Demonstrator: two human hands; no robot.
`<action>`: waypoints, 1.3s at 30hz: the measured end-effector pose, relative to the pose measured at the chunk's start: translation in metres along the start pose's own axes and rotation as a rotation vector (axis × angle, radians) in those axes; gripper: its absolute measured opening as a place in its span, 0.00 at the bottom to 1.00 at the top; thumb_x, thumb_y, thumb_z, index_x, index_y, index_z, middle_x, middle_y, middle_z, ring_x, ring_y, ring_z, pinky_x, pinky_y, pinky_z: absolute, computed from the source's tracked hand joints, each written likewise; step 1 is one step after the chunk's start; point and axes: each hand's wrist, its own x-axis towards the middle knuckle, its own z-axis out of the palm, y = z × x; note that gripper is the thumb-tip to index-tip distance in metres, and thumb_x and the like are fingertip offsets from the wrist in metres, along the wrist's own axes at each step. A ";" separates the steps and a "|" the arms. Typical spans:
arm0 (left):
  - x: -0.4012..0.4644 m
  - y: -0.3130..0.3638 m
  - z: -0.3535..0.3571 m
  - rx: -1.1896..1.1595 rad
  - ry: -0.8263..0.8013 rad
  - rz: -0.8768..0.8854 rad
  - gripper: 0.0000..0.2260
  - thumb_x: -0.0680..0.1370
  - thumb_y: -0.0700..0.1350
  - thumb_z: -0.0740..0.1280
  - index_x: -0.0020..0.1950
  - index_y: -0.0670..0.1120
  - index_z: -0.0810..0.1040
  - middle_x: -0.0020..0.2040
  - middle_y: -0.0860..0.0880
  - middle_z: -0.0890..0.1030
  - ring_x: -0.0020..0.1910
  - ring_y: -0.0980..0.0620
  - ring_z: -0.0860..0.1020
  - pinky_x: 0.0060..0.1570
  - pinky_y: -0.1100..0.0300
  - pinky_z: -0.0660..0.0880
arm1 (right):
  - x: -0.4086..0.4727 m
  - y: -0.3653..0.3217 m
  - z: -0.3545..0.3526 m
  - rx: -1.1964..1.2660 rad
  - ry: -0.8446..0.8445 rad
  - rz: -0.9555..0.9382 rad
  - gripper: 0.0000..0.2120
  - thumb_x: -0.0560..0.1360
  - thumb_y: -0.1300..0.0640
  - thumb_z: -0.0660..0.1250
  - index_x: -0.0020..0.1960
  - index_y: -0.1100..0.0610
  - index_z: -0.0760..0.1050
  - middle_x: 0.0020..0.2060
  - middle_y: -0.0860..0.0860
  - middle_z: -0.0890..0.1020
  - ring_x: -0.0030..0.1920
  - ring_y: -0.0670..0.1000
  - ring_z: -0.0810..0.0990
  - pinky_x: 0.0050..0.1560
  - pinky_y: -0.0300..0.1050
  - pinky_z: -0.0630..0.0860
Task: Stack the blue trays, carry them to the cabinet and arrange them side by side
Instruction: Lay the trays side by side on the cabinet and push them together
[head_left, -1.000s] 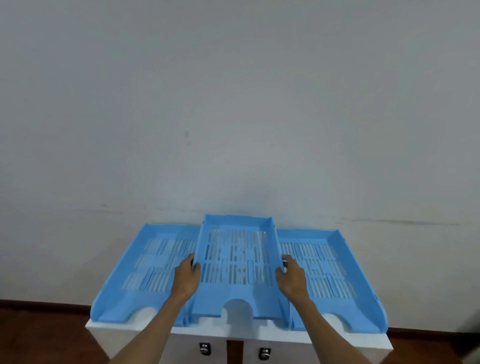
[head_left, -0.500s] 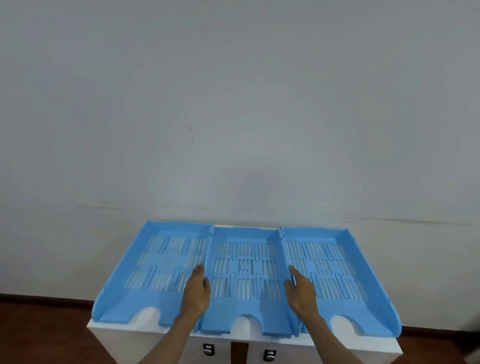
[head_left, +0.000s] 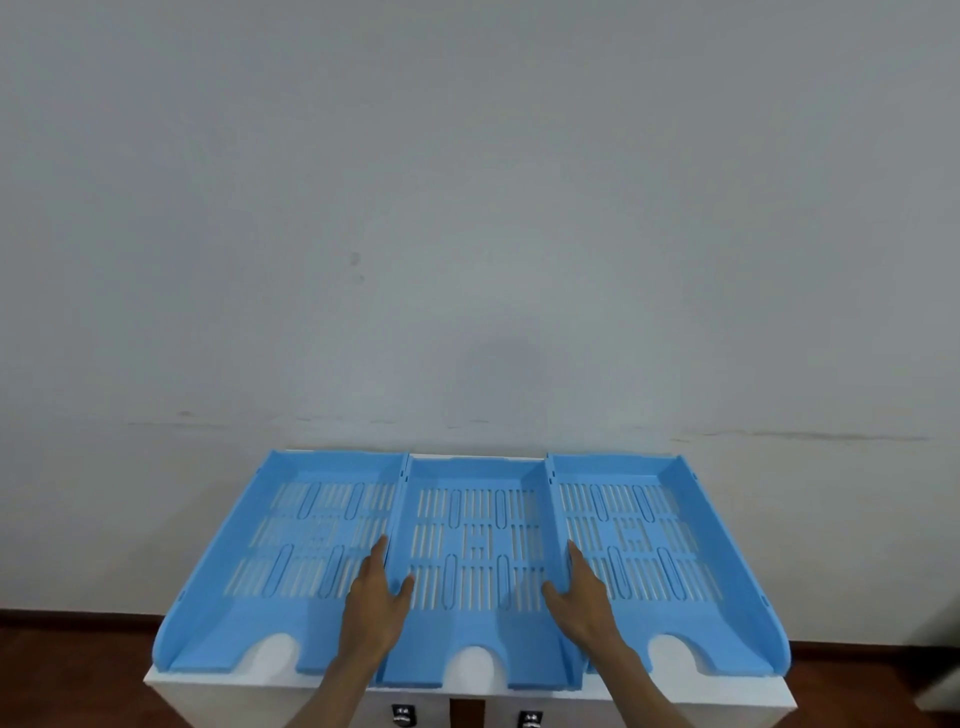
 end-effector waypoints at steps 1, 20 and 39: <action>0.001 0.001 0.000 0.002 0.002 -0.002 0.33 0.80 0.50 0.67 0.80 0.47 0.55 0.77 0.42 0.65 0.74 0.40 0.67 0.70 0.45 0.68 | 0.000 0.001 -0.002 -0.018 -0.019 -0.007 0.37 0.79 0.56 0.66 0.81 0.56 0.48 0.77 0.56 0.63 0.74 0.58 0.67 0.71 0.58 0.69; -0.009 -0.038 -0.013 0.309 -0.165 0.321 0.42 0.78 0.64 0.61 0.79 0.54 0.34 0.80 0.62 0.37 0.79 0.58 0.49 0.74 0.56 0.60 | -0.025 0.031 0.012 -0.699 0.131 -0.265 0.41 0.77 0.42 0.54 0.78 0.56 0.34 0.81 0.50 0.44 0.80 0.52 0.43 0.77 0.49 0.41; 0.059 -0.022 0.013 0.175 -0.075 0.305 0.40 0.80 0.55 0.64 0.78 0.54 0.36 0.80 0.62 0.41 0.74 0.54 0.68 0.62 0.61 0.75 | 0.055 0.019 0.004 -0.686 0.080 -0.319 0.43 0.76 0.43 0.57 0.80 0.56 0.37 0.80 0.49 0.43 0.80 0.49 0.46 0.75 0.44 0.41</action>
